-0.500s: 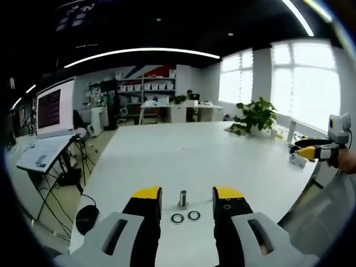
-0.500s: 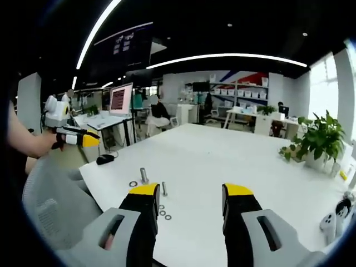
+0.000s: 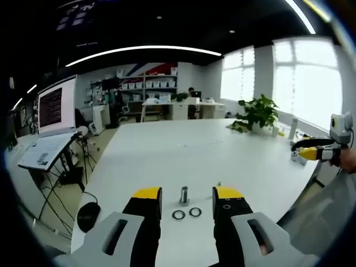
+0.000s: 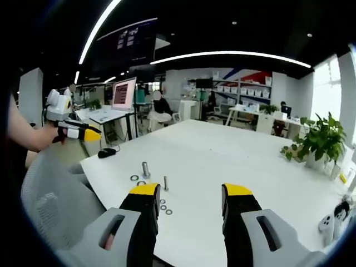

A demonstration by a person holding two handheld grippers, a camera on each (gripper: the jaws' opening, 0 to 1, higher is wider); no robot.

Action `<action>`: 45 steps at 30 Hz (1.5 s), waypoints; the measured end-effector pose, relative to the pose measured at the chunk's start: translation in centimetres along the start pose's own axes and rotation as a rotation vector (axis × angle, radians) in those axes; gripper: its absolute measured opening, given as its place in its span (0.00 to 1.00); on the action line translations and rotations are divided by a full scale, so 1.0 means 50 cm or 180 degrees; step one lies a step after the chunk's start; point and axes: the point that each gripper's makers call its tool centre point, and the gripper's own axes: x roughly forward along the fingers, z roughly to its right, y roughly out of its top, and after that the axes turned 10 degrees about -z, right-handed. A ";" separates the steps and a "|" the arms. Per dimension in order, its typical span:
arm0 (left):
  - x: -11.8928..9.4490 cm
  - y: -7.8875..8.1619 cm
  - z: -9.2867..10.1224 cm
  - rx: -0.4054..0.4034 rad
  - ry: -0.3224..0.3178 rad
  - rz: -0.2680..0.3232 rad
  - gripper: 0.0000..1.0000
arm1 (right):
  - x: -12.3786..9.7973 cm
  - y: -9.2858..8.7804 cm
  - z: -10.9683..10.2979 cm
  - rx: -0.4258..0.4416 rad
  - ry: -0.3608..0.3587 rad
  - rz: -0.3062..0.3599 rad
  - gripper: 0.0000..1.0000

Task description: Place the washer onto the threaded stud by aligning its center hole with the stud, sliding it down to the base, and recovering from edge contact or off-axis alignment until the washer reaches the visible bottom stop.

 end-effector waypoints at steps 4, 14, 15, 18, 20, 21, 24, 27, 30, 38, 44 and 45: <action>0.003 -0.004 -0.002 -0.0008 -0.0004 -0.0046 0.34 | -0.002 0.006 0.002 0.0033 -0.0009 0.0046 0.46; -0.003 -0.010 -0.014 -0.0069 0.0057 -0.0036 0.34 | 0.005 -0.001 -0.015 0.0003 0.0090 -0.0019 0.46; -0.004 -0.010 -0.014 -0.0064 0.0060 -0.0038 0.34 | 0.005 -0.001 -0.016 -0.0005 0.0097 -0.0022 0.46; -0.004 -0.011 -0.013 -0.0063 0.0059 -0.0048 0.34 | 0.006 -0.004 -0.022 -0.0032 0.0132 -0.0044 0.46; -0.003 -0.012 -0.013 -0.0066 0.0060 -0.0057 0.35 | 0.007 -0.006 -0.025 -0.0048 0.0150 -0.0064 0.46; -0.004 -0.012 -0.012 -0.0072 0.0056 -0.0051 0.35 | 0.007 -0.006 -0.025 -0.0062 0.0155 -0.0064 0.46; -0.003 -0.013 -0.014 -0.0057 0.0089 -0.0072 0.35 | 0.007 -0.010 -0.029 -0.0088 0.0176 -0.0091 0.46; -0.005 -0.011 -0.016 -0.0062 0.0108 -0.0057 0.35 | 0.008 -0.012 -0.031 -0.0097 0.0195 -0.0108 0.46; -0.004 -0.014 -0.019 -0.0078 0.0119 -0.0078 0.35 | 0.010 -0.014 -0.038 -0.0081 0.0255 -0.0120 0.46; 0.006 -0.027 -0.011 -0.0013 0.0078 -0.0198 0.35 | 0.012 -0.014 -0.068 -0.0177 0.0425 -0.0150 0.44; 0.011 -0.038 -0.023 -0.0009 0.0068 -0.0255 0.35 | 0.019 -0.027 -0.096 -0.0269 0.0582 -0.0266 0.43; 0.011 -0.038 -0.023 -0.0005 0.0058 -0.0262 0.35 | 0.020 -0.029 -0.095 -0.0301 0.0563 -0.0284 0.46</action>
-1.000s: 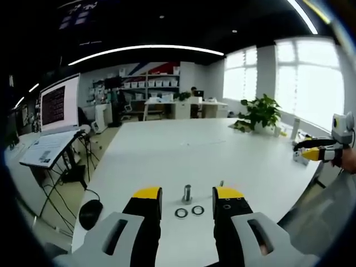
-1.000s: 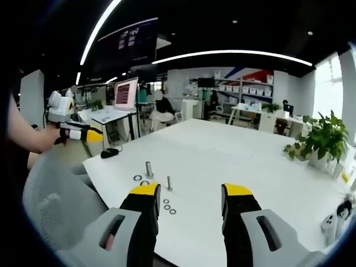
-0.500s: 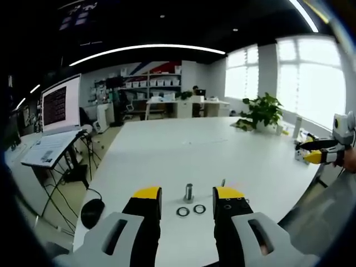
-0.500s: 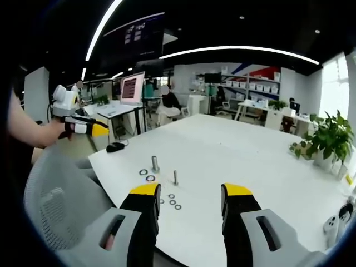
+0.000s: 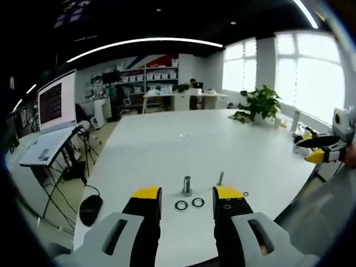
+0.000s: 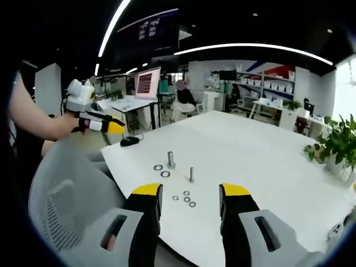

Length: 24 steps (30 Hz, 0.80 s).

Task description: Place the washer onto the threaded stud by aligning its center hole with the stud, sliding it down to the base, and recovering from edge contact or off-axis alignment until the washer reaches the visible bottom stop.

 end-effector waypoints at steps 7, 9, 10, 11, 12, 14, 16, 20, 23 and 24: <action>0.003 -0.002 0.000 0.0017 -0.0008 -0.0022 0.35 | -0.002 0.004 -0.007 -0.0035 0.0035 0.0026 0.47; 0.004 -0.004 -0.001 0.0003 -0.0011 -0.0032 0.35 | -0.002 0.004 -0.011 -0.0053 0.0053 0.0021 0.47; 0.003 -0.004 0.000 0.0005 -0.0013 -0.0026 0.35 | -0.001 0.004 -0.012 -0.0068 0.0055 0.0016 0.47; 0.003 -0.002 0.000 0.0011 -0.0011 -0.0021 0.35 | -0.001 0.003 -0.013 -0.0073 0.0060 0.0009 0.47; 0.003 -0.002 0.001 0.0014 -0.0014 -0.0019 0.35 | 0.000 0.002 -0.014 -0.0073 0.0071 0.0000 0.47; 0.005 -0.004 0.003 0.0019 -0.0024 -0.0038 0.35 | 0.001 0.001 -0.013 -0.0071 0.0072 -0.0008 0.48; 0.005 -0.005 0.004 0.0021 -0.0027 -0.0049 0.35 | 0.000 0.004 -0.012 -0.0072 0.0059 0.0013 0.48; 0.005 -0.005 0.004 0.0013 -0.0036 -0.0051 0.36 | 0.000 0.003 -0.011 -0.0078 0.0048 0.0005 0.48; 0.007 -0.007 0.005 0.0008 -0.0053 -0.0061 0.36 | 0.000 0.004 -0.008 -0.0052 0.0043 0.0014 0.48; 0.007 -0.007 0.005 0.0004 -0.0054 -0.0065 0.36 | 0.000 0.003 -0.008 -0.0047 0.0042 0.0008 0.48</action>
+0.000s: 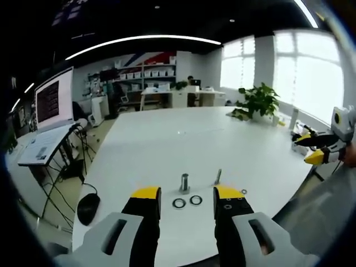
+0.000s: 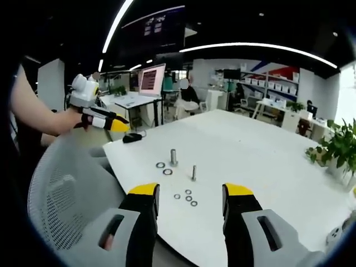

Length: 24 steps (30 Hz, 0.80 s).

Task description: Place the washer onto the threaded stud by aligning its center hole with the stud, sliding it down to the base, and recovering from edge contact or off-axis alignment until the washer reaches the visible bottom stop.

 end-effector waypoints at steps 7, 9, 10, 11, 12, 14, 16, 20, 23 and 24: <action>0.003 0.003 -0.009 -0.0146 -0.0023 0.0023 0.38 | -0.004 0.012 0.004 -0.0005 -0.0019 0.0085 0.48; 0.005 0.001 -0.012 -0.0147 -0.0011 0.0013 0.38 | -0.004 0.011 0.003 -0.0003 -0.0019 0.0074 0.48; 0.006 -0.003 -0.009 -0.0133 -0.0004 -0.0020 0.38 | -0.003 0.009 0.002 -0.0003 -0.0006 0.0056 0.48; 0.006 -0.003 -0.007 -0.0146 -0.0020 -0.0022 0.38 | -0.001 0.009 0.001 0.0000 0.0010 0.0050 0.48; 0.007 0.002 -0.001 -0.0228 -0.0078 0.0021 0.39 | 0.000 0.008 0.000 -0.0008 0.0035 0.0042 0.48; 0.007 0.005 -0.003 -0.0236 -0.0063 0.0041 0.41 | -0.002 0.007 0.000 -0.0027 0.0052 0.0048 0.48; 0.009 0.001 -0.001 -0.0250 -0.0096 0.0011 0.41 | -0.005 0.006 0.000 0.0006 0.0059 0.0069 0.48; 0.011 -0.006 0.003 -0.0268 -0.0130 -0.0047 0.40 | -0.004 0.007 0.003 0.0014 0.0037 0.0062 0.48; 0.012 -0.003 0.003 -0.0324 -0.0179 -0.0030 0.41 | -0.002 0.003 0.003 0.0023 0.0052 0.0028 0.48; 0.013 -0.004 0.002 -0.0336 -0.0188 -0.0040 0.41 | 0.000 0.000 0.003 0.0038 0.0060 0.0014 0.48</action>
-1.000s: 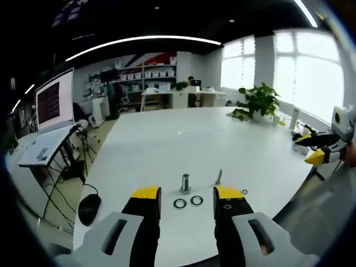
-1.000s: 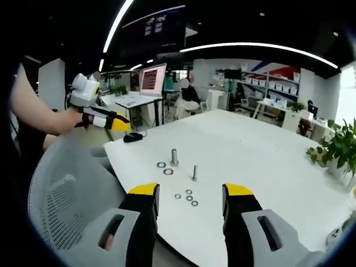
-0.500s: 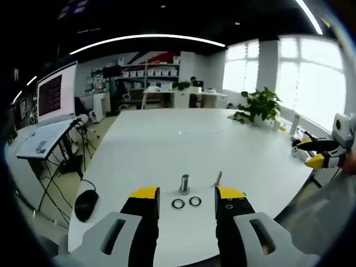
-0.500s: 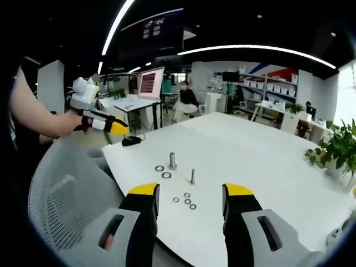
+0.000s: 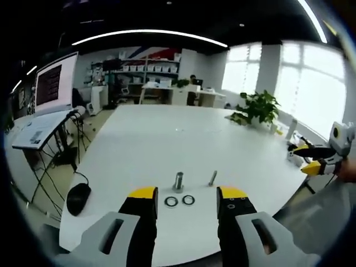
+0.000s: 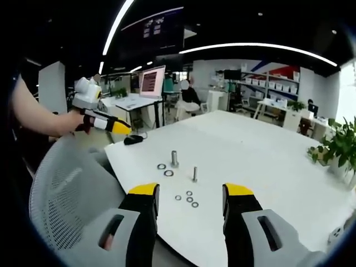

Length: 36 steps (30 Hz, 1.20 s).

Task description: Place the washer onto the threaded stud by aligning its center hole with the stud, sliding it down to the base, and recovering from edge contact or off-axis alignment until the washer reaches the visible bottom stop.

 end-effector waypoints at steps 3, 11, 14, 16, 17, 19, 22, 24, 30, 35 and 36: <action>0.007 -0.015 0.003 -0.0002 -0.0040 -0.0121 0.41 | 0.005 -0.007 0.000 0.0036 0.0021 -0.0064 0.48; 0.014 -0.017 0.034 0.0055 -0.0254 -0.0157 0.42 | 0.010 -0.017 -0.002 0.0067 0.0028 -0.0145 0.48; 0.012 -0.014 0.037 0.0007 -0.0300 -0.0143 0.41 | 0.013 -0.018 -0.005 -0.0014 -0.0005 -0.0175 0.50; 0.013 -0.018 0.039 -0.0029 -0.0332 -0.0169 0.41 | 0.015 -0.018 -0.007 -0.0019 0.0008 -0.0185 0.50; 0.014 -0.021 0.040 -0.0042 -0.0345 -0.0191 0.41 | 0.017 -0.021 -0.007 -0.0023 0.0005 -0.0214 0.50; 0.014 -0.024 0.042 -0.0045 -0.0358 -0.0213 0.41 | 0.019 -0.027 -0.007 -0.0034 -0.0003 -0.0259 0.50; 0.010 -0.021 0.047 -0.0047 -0.0396 -0.0181 0.40 | 0.020 -0.028 -0.006 -0.0043 -0.0015 -0.0273 0.50; 0.008 -0.018 0.050 -0.0046 -0.0422 -0.0155 0.40 | 0.021 -0.030 -0.007 -0.0065 -0.0037 -0.0297 0.50; 0.010 -0.025 0.046 -0.0112 -0.0461 -0.0204 0.40 | 0.029 -0.039 -0.012 -0.0120 -0.0016 -0.0396 0.50; 0.010 -0.023 0.043 -0.0136 -0.0465 -0.0193 0.40 | 0.031 -0.045 -0.014 -0.0119 0.0001 -0.0448 0.50; 0.011 -0.023 0.043 -0.0123 -0.0462 -0.0201 0.40 | 0.031 -0.046 -0.014 -0.0114 0.0006 -0.0452 0.50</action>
